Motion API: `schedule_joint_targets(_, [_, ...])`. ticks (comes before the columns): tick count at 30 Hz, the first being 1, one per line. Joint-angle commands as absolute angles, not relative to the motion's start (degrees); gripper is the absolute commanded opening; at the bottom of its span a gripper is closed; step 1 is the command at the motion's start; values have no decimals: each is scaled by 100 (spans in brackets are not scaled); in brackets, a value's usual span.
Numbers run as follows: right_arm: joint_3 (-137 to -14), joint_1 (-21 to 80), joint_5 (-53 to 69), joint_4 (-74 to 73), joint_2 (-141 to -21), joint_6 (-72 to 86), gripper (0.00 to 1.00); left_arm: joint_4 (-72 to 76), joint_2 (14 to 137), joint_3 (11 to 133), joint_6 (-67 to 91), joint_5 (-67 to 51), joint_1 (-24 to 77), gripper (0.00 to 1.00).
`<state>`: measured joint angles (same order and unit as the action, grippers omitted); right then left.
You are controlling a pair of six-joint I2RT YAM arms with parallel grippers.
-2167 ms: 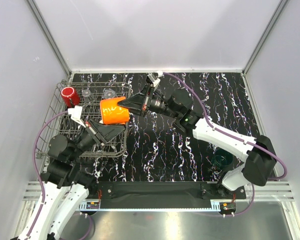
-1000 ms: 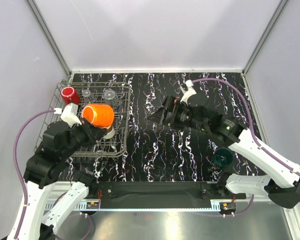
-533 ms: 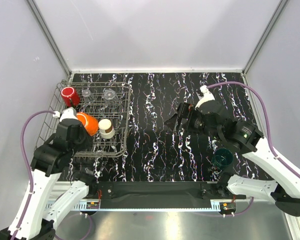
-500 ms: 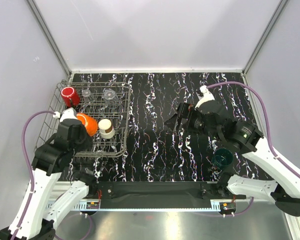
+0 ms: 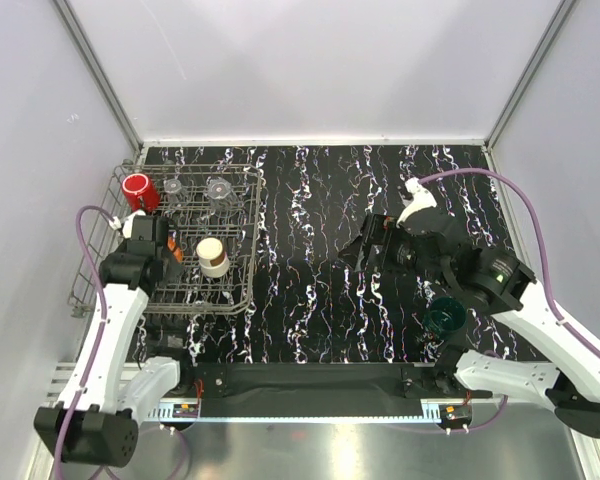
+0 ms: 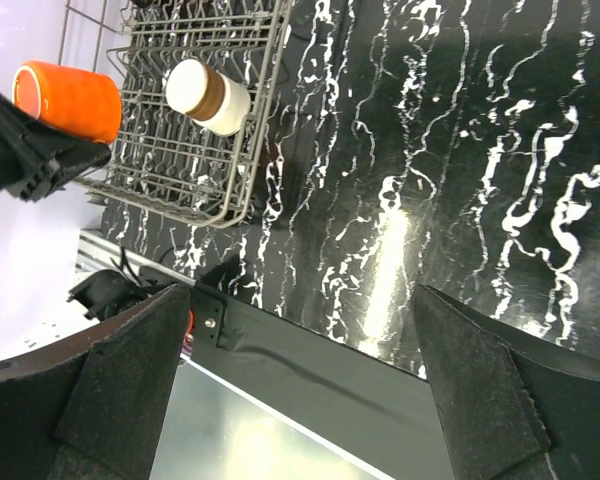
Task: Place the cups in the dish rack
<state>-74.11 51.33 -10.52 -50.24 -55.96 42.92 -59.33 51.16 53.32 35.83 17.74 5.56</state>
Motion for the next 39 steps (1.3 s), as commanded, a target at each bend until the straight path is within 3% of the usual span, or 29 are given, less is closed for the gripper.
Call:
schedule_joint_targets(1, [-7453,5133,-1380,-5185,-5458,4087,100,-4844,5448,5073,3340,1504,176,0])
schedule_joint_targets(32, [-7181,5124,-1301,-5080,-5370,4096,100,-4096,7497,4773,3770,2057,79,0])
schedule_joint_targets(33, [-7172,5124,-1301,-5080,-5370,4113,100,-4070,7497,4738,3814,2065,79,13])
schedule_joint_targets(34, [-7163,5124,-1301,-5071,-5370,4105,100,-4052,7480,4711,3867,2074,79,20])
schedule_joint_targets(39, [-7119,5124,-1275,-5054,-5370,4122,100,-3903,7523,4544,3955,1943,79,30])
